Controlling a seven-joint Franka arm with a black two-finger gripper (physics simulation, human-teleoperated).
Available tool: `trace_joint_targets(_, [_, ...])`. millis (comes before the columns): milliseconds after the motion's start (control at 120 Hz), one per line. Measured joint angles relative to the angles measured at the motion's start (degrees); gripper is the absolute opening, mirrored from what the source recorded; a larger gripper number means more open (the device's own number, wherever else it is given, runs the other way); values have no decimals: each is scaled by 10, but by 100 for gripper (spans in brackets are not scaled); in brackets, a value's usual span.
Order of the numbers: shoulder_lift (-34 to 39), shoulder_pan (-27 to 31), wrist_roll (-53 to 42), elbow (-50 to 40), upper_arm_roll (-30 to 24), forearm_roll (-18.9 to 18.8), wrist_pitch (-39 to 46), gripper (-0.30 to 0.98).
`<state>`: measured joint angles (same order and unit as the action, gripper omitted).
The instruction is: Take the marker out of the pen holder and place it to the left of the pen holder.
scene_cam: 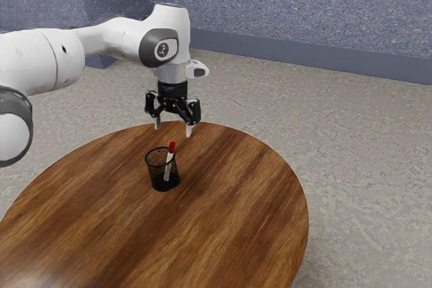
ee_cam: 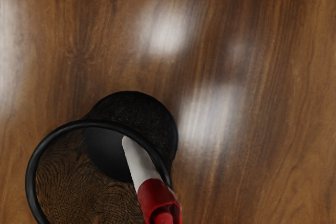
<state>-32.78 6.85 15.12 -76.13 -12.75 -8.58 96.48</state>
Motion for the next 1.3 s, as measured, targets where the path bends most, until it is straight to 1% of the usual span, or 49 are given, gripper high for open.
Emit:
trace_joint_targets(58, [-22, -2, 19, 5, 3, 4, 23, 69])
trace_joint_targets(158, [-27, 8, 59, -4, 10, 13, 39, 69])
trace_joint_targets(342, [-27, 3, 111, -5, 13, -3, 48, 69])
trace_joint_targets(475, [-22, -2, 118, -11, 13, -6, 50, 69])
trace_joint_targets(650, [-25, -5, 126, -25, 22, -28, 45, 69])
trace_joint_targets(775, [-27, -7, 132, -30, 23, -37, 44, 69])
trace_joint_targets(1300, [-11, -23, 147, -57, 17, -41, 48, 69])
